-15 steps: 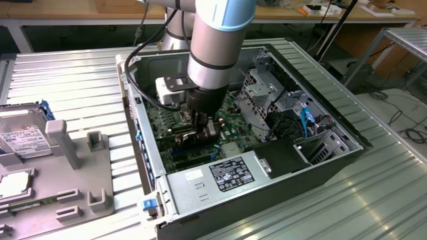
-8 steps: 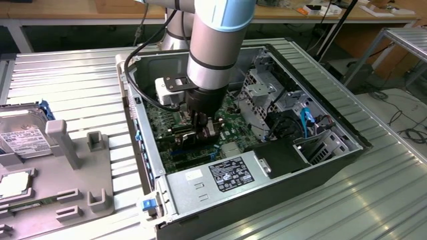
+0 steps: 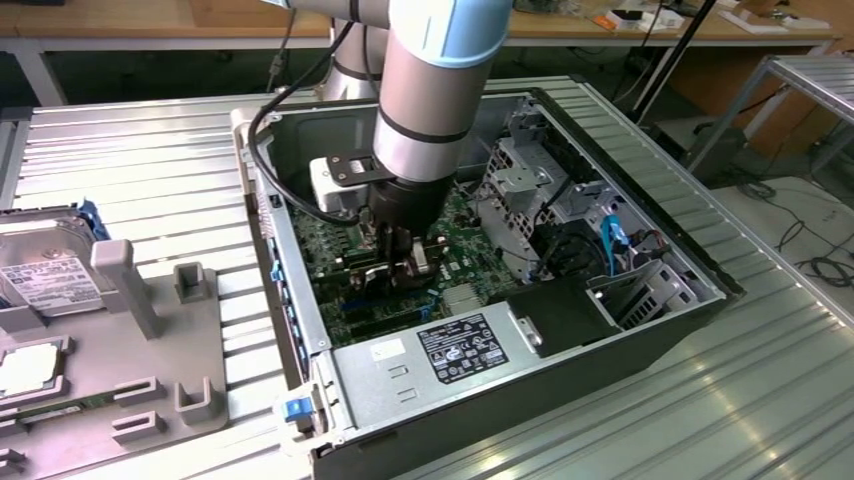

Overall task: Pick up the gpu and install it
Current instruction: 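Insert the gpu into the slot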

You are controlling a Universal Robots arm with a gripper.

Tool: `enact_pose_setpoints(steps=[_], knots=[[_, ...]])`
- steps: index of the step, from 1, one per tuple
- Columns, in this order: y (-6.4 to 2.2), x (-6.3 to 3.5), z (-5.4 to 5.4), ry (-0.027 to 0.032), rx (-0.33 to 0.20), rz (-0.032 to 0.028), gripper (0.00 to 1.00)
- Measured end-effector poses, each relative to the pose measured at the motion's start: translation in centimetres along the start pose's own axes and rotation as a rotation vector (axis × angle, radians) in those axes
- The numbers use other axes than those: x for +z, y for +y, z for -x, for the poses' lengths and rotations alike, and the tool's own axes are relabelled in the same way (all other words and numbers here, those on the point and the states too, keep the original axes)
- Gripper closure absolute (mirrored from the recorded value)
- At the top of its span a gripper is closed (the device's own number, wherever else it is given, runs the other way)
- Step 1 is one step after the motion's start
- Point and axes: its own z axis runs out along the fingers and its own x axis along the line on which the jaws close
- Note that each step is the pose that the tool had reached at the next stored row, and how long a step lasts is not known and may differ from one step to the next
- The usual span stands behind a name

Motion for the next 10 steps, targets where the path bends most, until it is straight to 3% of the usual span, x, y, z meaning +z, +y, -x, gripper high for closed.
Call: enact_pose_setpoints(steps=[1,2,5,10], knots=[[0.00,0.00,0.0,0.0000,0.000,0.0000,0.60],[0.00,0.00,0.0,0.0001,0.000,0.0001,0.54],[0.01,-0.45,0.0,-0.0001,0.000,0.0001,0.54],[0.06,-3.99,0.1,-0.0009,0.001,0.0004,0.54]])
